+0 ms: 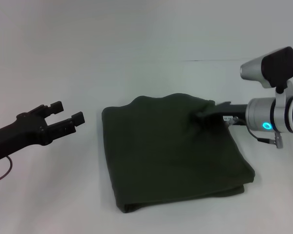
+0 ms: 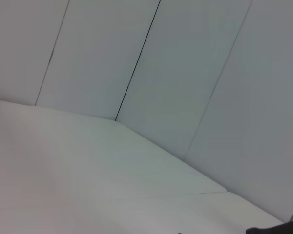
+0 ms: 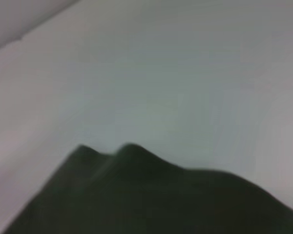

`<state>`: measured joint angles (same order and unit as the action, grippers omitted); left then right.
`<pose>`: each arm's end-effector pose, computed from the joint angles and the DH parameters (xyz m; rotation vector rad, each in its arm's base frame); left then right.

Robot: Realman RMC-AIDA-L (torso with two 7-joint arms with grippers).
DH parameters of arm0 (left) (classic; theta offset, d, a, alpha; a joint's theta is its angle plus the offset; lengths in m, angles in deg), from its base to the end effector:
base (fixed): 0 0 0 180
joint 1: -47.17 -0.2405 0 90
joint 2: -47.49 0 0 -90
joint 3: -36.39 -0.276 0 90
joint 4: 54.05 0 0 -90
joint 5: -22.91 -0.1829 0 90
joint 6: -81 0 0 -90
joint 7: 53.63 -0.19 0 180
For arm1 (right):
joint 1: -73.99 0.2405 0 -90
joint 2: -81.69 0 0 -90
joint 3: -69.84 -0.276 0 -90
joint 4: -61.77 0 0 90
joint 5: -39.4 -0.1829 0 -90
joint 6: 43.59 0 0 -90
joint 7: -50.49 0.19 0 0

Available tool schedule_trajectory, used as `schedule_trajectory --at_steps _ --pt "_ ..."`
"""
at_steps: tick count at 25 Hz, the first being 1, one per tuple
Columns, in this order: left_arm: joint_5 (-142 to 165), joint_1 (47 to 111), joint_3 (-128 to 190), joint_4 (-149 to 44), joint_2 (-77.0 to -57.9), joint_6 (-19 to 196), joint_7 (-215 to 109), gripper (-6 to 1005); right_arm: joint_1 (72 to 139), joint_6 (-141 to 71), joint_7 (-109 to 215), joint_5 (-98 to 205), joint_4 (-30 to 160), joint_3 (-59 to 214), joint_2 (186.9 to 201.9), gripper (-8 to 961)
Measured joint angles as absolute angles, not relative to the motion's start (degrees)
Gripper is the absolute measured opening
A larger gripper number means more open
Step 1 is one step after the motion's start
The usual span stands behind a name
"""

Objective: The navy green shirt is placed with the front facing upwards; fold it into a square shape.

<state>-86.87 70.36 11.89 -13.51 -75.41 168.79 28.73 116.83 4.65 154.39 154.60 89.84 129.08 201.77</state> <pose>-0.2776 0.3295 -0.0157 -2.2940 -0.8868 -0.9217 0.2447 0.4246 -0.1034 -2.4356 0.9753 0.2622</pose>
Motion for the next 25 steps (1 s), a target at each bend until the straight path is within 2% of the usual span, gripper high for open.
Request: schedule_trajectory --at_steps 7,18,25 --pt "-86.71 70.37 11.95 -13.53 -75.46 168.78 28.72 919 115.91 10.26 150.99 147.93 94.67 128.93 201.43 0" --pt "-85.29 70.29 11.96 -14.07 -75.55 168.62 28.72 920 124.38 -4.80 151.28 148.27 84.21 141.05 202.08 -1" --pt "-85.22 70.34 11.96 -14.21 -75.56 168.64 28.72 920 125.53 -7.46 151.64 148.20 81.88 142.89 202.23 0"
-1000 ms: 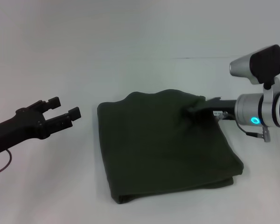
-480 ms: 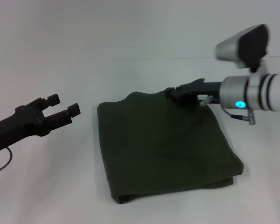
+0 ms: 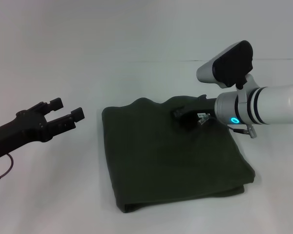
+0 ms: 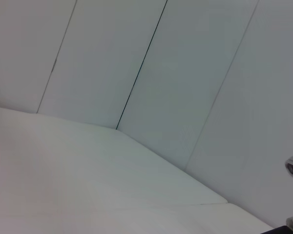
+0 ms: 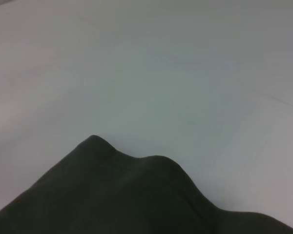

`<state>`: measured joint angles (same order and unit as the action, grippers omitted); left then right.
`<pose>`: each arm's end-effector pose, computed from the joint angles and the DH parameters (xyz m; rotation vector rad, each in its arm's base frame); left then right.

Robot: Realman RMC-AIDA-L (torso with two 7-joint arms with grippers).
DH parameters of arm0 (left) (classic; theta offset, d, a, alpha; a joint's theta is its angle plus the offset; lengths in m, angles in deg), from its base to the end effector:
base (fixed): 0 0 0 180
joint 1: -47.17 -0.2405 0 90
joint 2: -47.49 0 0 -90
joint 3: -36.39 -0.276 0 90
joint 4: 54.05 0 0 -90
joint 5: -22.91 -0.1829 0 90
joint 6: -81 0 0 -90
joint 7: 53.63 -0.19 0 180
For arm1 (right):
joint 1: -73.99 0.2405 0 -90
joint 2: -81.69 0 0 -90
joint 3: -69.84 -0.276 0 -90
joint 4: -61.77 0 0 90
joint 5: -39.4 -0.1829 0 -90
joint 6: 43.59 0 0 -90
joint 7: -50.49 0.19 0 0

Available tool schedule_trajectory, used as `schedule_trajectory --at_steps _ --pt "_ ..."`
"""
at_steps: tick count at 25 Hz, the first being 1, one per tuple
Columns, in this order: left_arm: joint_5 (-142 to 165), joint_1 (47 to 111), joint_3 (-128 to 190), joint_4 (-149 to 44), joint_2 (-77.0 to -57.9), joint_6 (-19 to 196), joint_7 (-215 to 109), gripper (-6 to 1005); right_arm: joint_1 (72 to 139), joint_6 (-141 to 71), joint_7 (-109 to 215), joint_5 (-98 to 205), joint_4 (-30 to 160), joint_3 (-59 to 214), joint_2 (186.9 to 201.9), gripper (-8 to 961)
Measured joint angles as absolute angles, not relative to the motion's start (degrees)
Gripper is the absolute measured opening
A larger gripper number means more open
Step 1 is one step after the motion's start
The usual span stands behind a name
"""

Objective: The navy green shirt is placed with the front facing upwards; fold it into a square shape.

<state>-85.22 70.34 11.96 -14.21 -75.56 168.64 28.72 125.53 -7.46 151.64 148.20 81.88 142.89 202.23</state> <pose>-0.2752 0.3310 -0.0144 -2.2688 -0.8931 -0.9584 0.2137 0.4445 -0.1334 -2.4859 0.7514 0.1016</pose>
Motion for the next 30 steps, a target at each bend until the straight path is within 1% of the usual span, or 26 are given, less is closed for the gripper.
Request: schedule_trajectory --at_steps 5,8,13,18,22,24,25,29,30 --pt "-85.19 70.36 11.91 -14.64 -75.56 168.25 28.71 919 125.39 -7.79 151.37 148.09 81.78 143.08 202.30 0" --pt "-85.19 70.34 11.92 -14.84 -75.55 168.20 28.71 919 123.70 -7.56 149.96 145.59 83.65 143.07 202.28 0" --pt "-85.18 70.25 11.94 -14.85 -75.53 168.17 28.71 920 117.18 -2.70 145.97 137.72 90.73 142.82 201.79 -1" --pt "-85.10 70.30 11.96 -14.85 -75.58 168.37 28.76 920 110.94 4.38 147.36 136.62 96.85 141.03 201.08 -1" --pt "-84.86 70.37 11.96 -14.85 -75.57 168.75 28.86 919 107.33 14.15 149.67 136.96 97.77 135.28 199.17 -1" --pt "-84.78 70.37 11.83 -14.82 -75.56 168.94 28.93 919 105.39 19.73 151.52 136.97 97.82 132.24 197.73 11" --pt "-84.77 70.37 11.79 -14.80 -75.55 168.96 28.94 919 104.53 21.93 152.87 137.03 97.86 131.26 196.93 23" --pt "-84.75 70.37 11.71 -14.75 -75.55 169.13 28.86 919 101.60 28.89 162.05 138.43 97.68 128.72 192.80 70" --pt "-84.75 70.37 11.70 -14.75 -75.55 169.19 28.81 919 101.00 30.38 164.14 139.10 97.57 127.91 191.72 112"
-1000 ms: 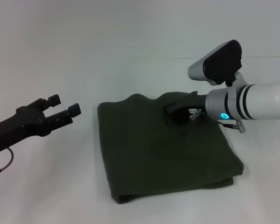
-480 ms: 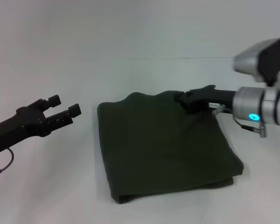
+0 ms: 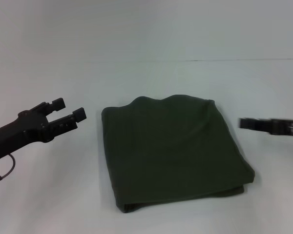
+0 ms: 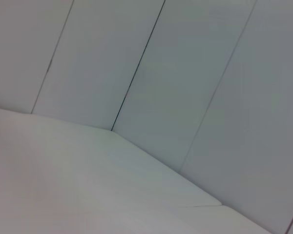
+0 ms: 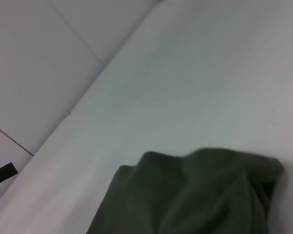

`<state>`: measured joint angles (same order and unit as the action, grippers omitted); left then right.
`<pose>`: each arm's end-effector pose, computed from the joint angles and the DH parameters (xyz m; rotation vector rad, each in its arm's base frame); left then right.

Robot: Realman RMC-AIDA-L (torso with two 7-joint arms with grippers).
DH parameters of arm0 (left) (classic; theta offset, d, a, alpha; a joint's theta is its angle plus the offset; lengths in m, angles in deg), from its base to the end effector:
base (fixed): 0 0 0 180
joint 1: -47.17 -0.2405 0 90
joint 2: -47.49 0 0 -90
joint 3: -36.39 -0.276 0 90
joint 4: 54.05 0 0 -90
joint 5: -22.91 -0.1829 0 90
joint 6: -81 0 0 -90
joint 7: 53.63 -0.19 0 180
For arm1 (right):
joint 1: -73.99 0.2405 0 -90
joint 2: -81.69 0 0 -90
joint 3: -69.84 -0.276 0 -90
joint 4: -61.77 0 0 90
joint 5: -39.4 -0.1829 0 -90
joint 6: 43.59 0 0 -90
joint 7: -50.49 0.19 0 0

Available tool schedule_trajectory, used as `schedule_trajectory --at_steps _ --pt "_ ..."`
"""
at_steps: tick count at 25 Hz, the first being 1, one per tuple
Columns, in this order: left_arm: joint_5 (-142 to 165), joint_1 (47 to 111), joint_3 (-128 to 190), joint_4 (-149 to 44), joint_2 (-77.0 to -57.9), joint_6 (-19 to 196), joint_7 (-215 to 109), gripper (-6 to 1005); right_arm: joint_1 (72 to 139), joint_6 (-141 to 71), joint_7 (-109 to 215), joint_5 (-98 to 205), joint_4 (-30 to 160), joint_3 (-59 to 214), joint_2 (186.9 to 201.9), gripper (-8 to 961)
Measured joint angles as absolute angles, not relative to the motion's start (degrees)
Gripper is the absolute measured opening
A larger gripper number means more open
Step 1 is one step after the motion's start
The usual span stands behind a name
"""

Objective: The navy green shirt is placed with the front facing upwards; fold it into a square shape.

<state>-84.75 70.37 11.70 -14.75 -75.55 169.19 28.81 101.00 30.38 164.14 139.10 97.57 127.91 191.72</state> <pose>-0.2726 0.3298 -0.0158 -2.2746 -0.8974 -0.9790 0.2908 0.3625 -0.0131 -2.3708 1.3862 0.6346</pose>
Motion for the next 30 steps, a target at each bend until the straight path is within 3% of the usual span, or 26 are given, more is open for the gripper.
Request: schedule_trajectory --at_steps 4,10,15,20,30 --pt "-84.75 70.37 11.62 -14.66 -75.55 169.50 28.77 919 99.70 35.68 170.90 144.59 97.48 122.68 189.36 282" --pt "-84.75 70.37 11.60 -14.57 -75.55 169.75 28.40 920 100.00 40.12 176.86 155.20 97.46 116.45 188.80 417" --pt "-84.75 70.36 11.61 -14.67 -75.55 169.77 28.15 920 100.92 40.14 177.94 157.60 96.23 116.14 189.37 453" --pt "-84.75 70.37 11.77 -14.67 -75.55 169.77 28.03 919 103.24 38.81 177.60 158.77 91.81 116.37 189.59 445" --pt "-84.75 70.37 11.64 -14.79 -75.55 169.42 27.83 920 104.83 36.92 177.56 160.52 90.57 116.46 191.49 404"
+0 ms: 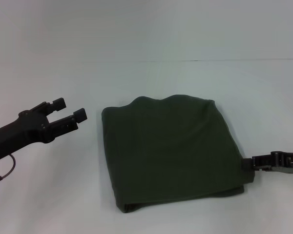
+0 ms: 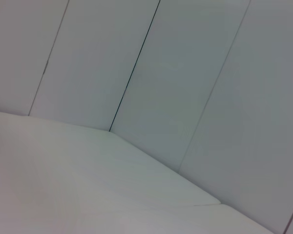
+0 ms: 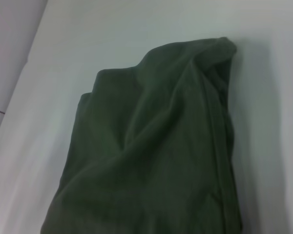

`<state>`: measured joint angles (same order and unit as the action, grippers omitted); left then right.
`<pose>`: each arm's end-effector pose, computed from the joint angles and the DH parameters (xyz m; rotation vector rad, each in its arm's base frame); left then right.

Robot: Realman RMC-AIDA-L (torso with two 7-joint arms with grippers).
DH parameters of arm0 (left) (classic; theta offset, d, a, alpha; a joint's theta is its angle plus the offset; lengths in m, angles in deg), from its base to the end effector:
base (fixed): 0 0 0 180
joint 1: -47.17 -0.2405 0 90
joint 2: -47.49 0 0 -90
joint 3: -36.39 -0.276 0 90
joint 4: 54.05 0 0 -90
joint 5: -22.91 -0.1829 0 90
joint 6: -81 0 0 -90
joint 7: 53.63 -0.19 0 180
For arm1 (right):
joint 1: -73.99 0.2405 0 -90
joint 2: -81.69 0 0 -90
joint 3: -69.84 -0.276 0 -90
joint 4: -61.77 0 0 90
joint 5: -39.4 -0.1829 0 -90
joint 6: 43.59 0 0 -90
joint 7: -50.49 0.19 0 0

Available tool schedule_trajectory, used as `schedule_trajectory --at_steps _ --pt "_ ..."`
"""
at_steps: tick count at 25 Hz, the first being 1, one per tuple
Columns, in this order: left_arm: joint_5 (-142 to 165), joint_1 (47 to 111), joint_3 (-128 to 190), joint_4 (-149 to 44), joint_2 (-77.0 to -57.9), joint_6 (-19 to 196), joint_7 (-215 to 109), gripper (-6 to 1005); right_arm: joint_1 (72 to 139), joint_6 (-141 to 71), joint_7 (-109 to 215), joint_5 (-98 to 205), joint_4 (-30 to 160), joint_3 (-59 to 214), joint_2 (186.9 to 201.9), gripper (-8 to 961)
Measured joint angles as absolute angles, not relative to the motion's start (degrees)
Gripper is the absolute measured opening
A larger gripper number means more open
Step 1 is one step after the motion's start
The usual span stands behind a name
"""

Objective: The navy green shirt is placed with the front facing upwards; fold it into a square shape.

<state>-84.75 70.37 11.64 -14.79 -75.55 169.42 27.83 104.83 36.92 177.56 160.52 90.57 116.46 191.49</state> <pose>-0.2719 0.3293 -0.0161 -2.2827 -0.8757 -0.9749 0.3187 0.3342 -0.0303 -2.2957 1.8238 0.4018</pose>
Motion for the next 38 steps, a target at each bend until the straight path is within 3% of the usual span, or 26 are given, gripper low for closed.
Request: schedule_trajectory --at_steps 4,10,14,38 --pt "-84.75 70.37 11.61 -14.85 -75.55 169.30 27.54 920 105.20 36.12 177.58 160.58 90.06 116.53 192.09 387" --pt "-84.75 70.37 11.60 -14.94 -75.55 169.31 27.27 919 105.73 35.87 177.34 160.60 88.40 117.21 192.16 233" --pt "-84.75 70.37 11.61 -14.94 -75.55 169.56 27.27 919 105.03 38.25 174.93 160.31 88.57 116.23 192.16 24" --pt "-84.75 70.87 11.91 -15.49 -75.63 169.32 27.76 920 102.43 42.16 170.09 160.48 89.10 112.55 191.38 35"
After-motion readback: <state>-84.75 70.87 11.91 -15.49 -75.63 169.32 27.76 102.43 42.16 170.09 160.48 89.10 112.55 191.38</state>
